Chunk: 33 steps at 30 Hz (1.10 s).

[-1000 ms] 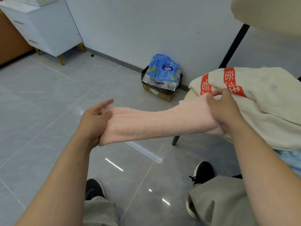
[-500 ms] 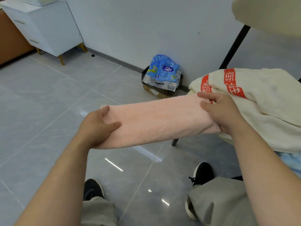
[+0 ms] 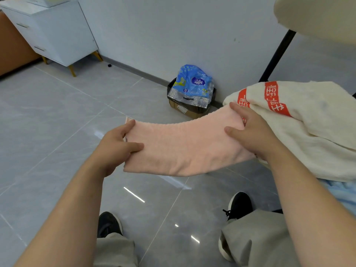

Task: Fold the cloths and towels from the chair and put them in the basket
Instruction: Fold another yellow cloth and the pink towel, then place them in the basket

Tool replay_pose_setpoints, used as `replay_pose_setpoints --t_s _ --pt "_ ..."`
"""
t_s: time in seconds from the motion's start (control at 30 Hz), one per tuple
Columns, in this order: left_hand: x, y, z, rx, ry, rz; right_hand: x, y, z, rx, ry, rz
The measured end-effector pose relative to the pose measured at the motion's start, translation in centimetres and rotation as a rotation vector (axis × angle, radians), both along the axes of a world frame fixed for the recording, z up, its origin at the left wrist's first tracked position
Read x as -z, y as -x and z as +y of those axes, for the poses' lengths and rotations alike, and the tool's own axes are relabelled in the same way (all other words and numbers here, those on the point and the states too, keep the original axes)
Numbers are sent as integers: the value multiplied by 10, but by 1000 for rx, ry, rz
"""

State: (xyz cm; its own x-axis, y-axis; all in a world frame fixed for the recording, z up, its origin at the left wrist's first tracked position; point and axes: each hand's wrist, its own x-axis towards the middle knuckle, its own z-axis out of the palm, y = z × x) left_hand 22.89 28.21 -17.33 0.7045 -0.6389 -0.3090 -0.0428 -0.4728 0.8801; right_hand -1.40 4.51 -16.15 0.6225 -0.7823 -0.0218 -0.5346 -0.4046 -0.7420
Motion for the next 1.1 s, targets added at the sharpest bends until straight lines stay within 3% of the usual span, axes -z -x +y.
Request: replay_pose_setpoints --t_s 0.13,0.27,0.37,0.67,1.0,1.1 --pt "0 11 -6 54 -17 -81 4 -9 6 -73 80 108" --pt "0 40 -21 176 -88 -310 11 -24 23 -63 179 86" --pt "3 59 -30 286 -117 -409 16 -37 41 -104 146 78" --pt "9 75 -36 389 -120 -422 31 -57 76 -291 12 126" --pt "8 81 -38 421 -77 -330 22 -57 83 -302 -150 96" --pt "11 80 -38 463 -78 -311 13 -59 88 -266 -290 66"
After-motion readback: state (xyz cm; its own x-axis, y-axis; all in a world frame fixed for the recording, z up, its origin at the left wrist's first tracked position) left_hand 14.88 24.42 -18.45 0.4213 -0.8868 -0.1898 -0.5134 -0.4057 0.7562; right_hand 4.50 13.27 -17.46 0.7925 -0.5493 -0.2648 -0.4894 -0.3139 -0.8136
